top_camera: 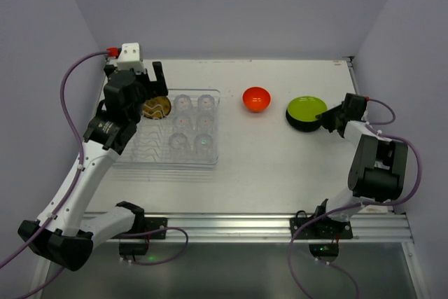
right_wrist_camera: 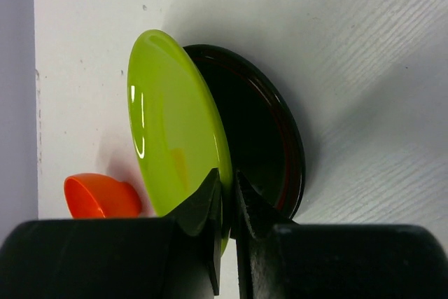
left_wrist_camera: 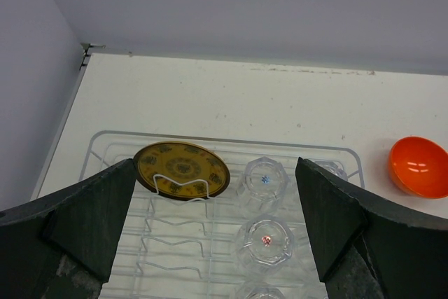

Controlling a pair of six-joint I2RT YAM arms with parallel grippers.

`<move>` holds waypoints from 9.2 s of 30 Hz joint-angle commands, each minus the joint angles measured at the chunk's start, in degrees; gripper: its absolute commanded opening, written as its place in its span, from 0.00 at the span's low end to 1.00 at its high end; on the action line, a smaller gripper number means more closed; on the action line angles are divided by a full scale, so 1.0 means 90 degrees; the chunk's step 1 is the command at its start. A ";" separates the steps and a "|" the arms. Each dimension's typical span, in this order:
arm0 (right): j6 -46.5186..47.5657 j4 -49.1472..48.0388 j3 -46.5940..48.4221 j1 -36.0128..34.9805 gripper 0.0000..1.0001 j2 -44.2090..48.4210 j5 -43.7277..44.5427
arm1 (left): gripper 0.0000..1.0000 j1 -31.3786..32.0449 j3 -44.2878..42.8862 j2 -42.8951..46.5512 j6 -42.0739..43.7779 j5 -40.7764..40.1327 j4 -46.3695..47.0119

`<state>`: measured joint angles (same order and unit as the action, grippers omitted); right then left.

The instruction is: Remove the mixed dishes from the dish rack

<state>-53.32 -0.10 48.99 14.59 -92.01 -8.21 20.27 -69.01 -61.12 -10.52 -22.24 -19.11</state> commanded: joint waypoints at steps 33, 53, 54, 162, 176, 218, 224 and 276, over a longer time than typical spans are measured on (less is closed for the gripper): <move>0.0797 0.1661 0.0485 -0.0273 0.99 0.1276 0.0014 | 1.00 -0.0123 -0.0799 -0.0962 -0.3282 -0.0871 -0.1675; 0.1149 0.0939 -0.2230 -0.0273 0.99 0.5877 -0.4017 | 0.98 -0.2174 -0.0640 -0.3451 -0.7297 0.1407 -0.0893; 0.1188 0.0968 -0.2279 -0.0273 0.99 0.5887 -0.4097 | 0.97 -0.2174 -0.0720 -0.3569 -0.7355 0.1378 -0.0961; 0.2702 0.2825 -0.0297 -0.3672 0.00 0.4314 -0.2877 | 0.00 0.7914 0.1916 -0.2223 0.7195 -0.3857 0.2377; 0.0545 0.0940 -0.1937 -0.0178 0.00 0.4833 -0.2204 | 1.00 0.6216 0.0912 -0.0661 0.6142 -0.4772 0.2378; 0.0953 0.0752 0.0396 -0.0214 0.28 0.0242 0.0257 | 1.00 0.2318 0.2150 0.1518 -0.0354 -0.3750 -0.1197; 0.1227 0.1143 0.0649 -0.0478 0.43 0.0213 0.0414 | 1.00 0.2318 0.2180 0.1528 -0.0305 -0.3643 -0.1206; 0.2594 0.2941 -0.1528 -0.1572 0.99 0.7108 -0.3434 | 0.96 -0.0104 -0.2332 -0.4644 -0.0266 0.1572 -0.2378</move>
<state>-29.54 26.37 35.09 0.38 -28.03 -36.21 20.51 -87.00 -103.22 -14.74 -9.52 -39.13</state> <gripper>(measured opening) 0.990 0.964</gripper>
